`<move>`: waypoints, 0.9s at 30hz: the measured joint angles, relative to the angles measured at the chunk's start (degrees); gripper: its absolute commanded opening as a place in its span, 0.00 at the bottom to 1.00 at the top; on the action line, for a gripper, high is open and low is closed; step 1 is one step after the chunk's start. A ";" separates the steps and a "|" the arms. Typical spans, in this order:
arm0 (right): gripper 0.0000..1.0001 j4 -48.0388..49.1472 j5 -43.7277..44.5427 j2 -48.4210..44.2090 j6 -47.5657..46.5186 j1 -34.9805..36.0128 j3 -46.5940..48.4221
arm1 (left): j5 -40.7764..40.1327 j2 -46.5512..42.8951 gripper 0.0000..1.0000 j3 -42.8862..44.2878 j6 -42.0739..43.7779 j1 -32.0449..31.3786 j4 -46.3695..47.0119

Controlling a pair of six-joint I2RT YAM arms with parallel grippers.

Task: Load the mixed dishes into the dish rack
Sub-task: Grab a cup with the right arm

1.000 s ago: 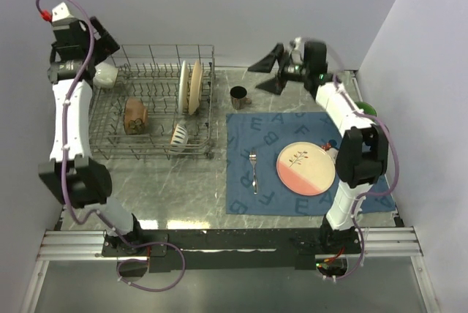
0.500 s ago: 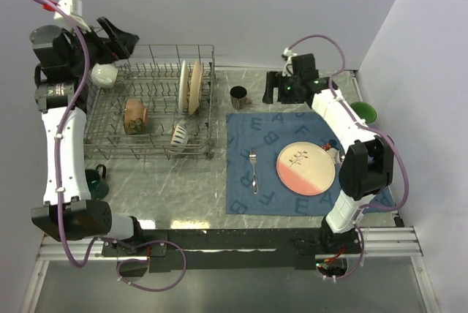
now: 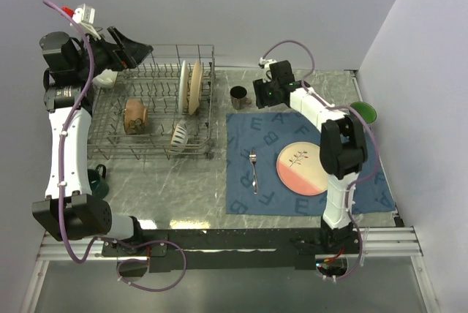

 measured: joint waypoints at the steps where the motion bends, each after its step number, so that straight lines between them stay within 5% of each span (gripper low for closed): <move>1: 0.63 0.11 -0.15 1.16 -0.24 0.00 0.39 | 0.50 0.00 0.99 0.00 -0.24 0.00 0.26; 17: 0.66 1.77 -3.52 12.96 -6.40 3.37 12.92 | 4.35 0.57 0.99 -0.35 -1.46 -1.07 1.51; 23: 0.53 1.33 -4.52 17.33 -7.43 4.39 17.03 | 4.35 0.57 0.99 -0.35 -1.38 -1.22 1.38; 27: 0.31 0.22 -4.44 18.82 -7.67 4.94 17.18 | 4.33 0.57 0.99 -0.50 -1.20 -1.66 1.31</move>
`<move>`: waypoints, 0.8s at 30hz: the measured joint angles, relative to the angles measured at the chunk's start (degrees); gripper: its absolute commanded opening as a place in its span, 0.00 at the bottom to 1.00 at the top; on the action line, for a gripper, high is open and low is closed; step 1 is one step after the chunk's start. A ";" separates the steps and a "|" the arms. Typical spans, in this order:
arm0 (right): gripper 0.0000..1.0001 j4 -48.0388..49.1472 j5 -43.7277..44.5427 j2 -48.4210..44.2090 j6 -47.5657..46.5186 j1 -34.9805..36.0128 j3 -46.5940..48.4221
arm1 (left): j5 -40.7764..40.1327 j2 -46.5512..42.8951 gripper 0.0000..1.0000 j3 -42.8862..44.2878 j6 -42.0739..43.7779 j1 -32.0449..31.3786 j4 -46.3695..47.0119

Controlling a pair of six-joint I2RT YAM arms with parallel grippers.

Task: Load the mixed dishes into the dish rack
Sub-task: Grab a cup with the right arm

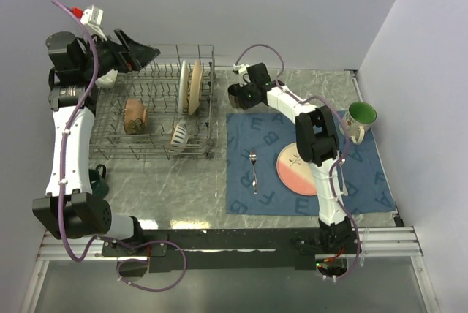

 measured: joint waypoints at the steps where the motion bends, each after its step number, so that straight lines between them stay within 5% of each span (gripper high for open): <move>1: 0.27 -0.11 0.11 0.09 0.00 0.09 0.00 | -0.04 0.00 0.99 -0.13 0.11 -0.11 -0.02; 5: 0.00 -0.17 0.39 0.15 0.15 0.63 0.02 | -0.13 -0.02 0.99 -0.85 0.63 -0.55 -0.39; 15: 0.00 -0.42 1.97 -0.48 5.27 1.53 -0.07 | -0.70 -0.02 0.99 -2.29 0.92 -0.96 -1.16; 24: 0.00 2.21 -17.51 -13.73 27.36 -6.40 -8.02 | -1.79 -0.02 1.00 -2.89 0.76 -3.08 -1.36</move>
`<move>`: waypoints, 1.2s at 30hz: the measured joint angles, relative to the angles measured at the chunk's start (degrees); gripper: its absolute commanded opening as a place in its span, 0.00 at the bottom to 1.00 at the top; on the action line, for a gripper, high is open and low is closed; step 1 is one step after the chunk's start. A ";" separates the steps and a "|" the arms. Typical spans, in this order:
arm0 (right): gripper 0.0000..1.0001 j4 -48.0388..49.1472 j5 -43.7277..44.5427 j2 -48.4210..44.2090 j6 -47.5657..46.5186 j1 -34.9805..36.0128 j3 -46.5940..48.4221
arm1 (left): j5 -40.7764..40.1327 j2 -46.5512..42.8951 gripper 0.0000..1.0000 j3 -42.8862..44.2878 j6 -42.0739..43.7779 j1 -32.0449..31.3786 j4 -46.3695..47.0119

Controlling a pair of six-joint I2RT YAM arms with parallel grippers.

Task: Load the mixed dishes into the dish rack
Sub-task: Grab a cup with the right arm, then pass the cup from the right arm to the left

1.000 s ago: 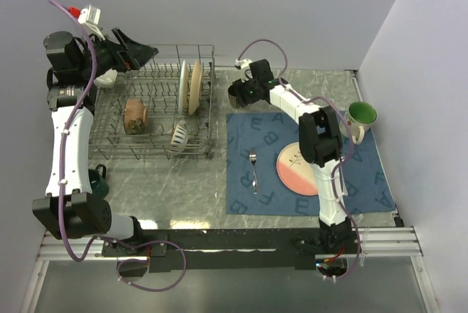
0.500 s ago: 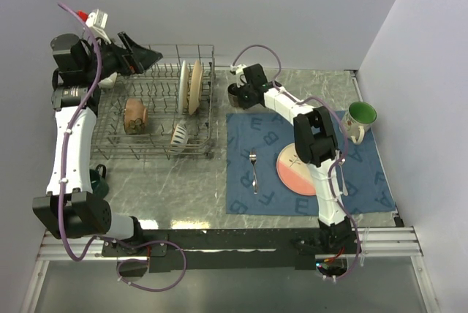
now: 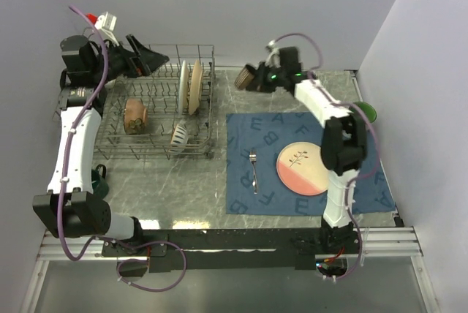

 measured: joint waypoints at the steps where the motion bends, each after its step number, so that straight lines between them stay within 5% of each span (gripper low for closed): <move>1: 0.00 1.44 -3.17 -2.16 3.37 -1.66 -0.70 | -0.28 0.04 0.99 0.00 -0.02 -0.57 -0.04; 5: 0.00 10.25 -12.59 -7.87 15.41 -5.49 -2.21 | -1.03 0.52 0.99 0.02 -0.28 -3.50 0.07; 12: 0.00 49.77 -27.30 -9.14 54.71 -2.29 -5.86 | -2.80 3.74 0.99 0.50 -4.33 -10.97 4.81; 18: 0.00 76.00 -29.46 -5.31 81.50 2.34 -6.10 | -5.40 5.68 1.00 0.50 -10.62 -14.43 13.68; 25: 0.00 84.98 -30.23 -4.98 92.08 5.07 -7.87 | -5.92 5.79 0.99 0.48 -17.44 -15.41 24.04; 36: 0.00 90.33 -29.75 -2.05 95.51 5.70 -5.33 | -6.34 6.08 0.98 -2.32 -19.41 -19.63 25.46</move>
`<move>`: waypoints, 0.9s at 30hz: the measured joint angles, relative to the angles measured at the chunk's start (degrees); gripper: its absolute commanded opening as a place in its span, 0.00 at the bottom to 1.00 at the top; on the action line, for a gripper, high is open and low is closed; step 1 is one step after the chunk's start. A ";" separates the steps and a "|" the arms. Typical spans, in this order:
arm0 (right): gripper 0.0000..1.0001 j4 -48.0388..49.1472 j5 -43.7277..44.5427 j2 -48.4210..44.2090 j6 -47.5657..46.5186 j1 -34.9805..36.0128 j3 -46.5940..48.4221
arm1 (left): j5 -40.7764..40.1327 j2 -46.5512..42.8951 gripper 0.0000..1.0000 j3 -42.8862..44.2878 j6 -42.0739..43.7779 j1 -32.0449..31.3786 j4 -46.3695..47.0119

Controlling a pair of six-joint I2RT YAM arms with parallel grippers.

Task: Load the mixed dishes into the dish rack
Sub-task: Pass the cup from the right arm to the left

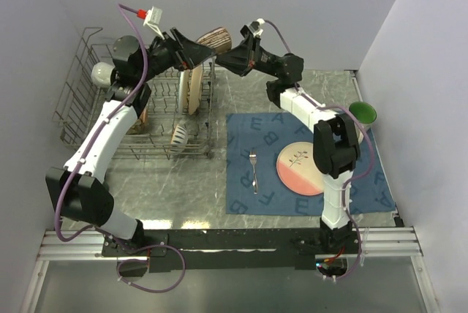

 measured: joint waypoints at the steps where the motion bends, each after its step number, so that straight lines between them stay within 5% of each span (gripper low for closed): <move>1: 0.00 0.07 0.07 0.35 0.02 0.15 0.09 | -0.13 0.07 0.93 0.00 0.00 -0.17 0.02; 6: 0.00 0.37 1.25 2.49 0.22 1.36 0.94 | -2.25 0.15 0.70 0.00 0.11 -0.63 -0.79; 9: 0.00 1.03 1.70 2.49 0.04 1.51 0.94 | -3.26 0.22 0.42 0.00 0.37 -0.52 -1.14; 10: 0.00 1.16 1.81 2.49 -0.09 1.53 0.94 | -3.34 0.22 0.18 0.02 0.50 -0.57 -1.09; 12: 0.00 1.33 1.88 2.54 -0.09 1.51 0.94 | -3.54 0.22 0.01 0.02 0.42 -0.72 -1.22; 15: 0.09 1.31 1.90 2.71 0.15 1.49 0.94 | -4.46 0.22 0.01 0.13 0.79 -0.96 -2.14; 16: 0.29 1.31 1.90 2.73 0.17 1.49 0.94 | -4.68 0.22 0.01 0.15 0.96 -1.03 -2.29; 18: 0.46 1.33 1.97 2.80 0.35 1.46 0.61 | -5.14 0.22 0.01 0.44 1.55 -1.16 -3.15; 19: 0.65 1.38 1.95 2.80 0.61 1.49 0.42 | -5.40 0.22 0.01 0.76 1.90 -1.29 -4.15; 23: 0.89 1.79 1.95 2.78 0.66 2.14 -0.92 | -6.01 0.61 0.01 3.32 3.17 -2.23 -10.49; 27: 1.00 1.77 1.70 2.78 0.66 2.25 -1.40 | -6.12 0.83 0.01 6.34 3.37 -2.51 -12.76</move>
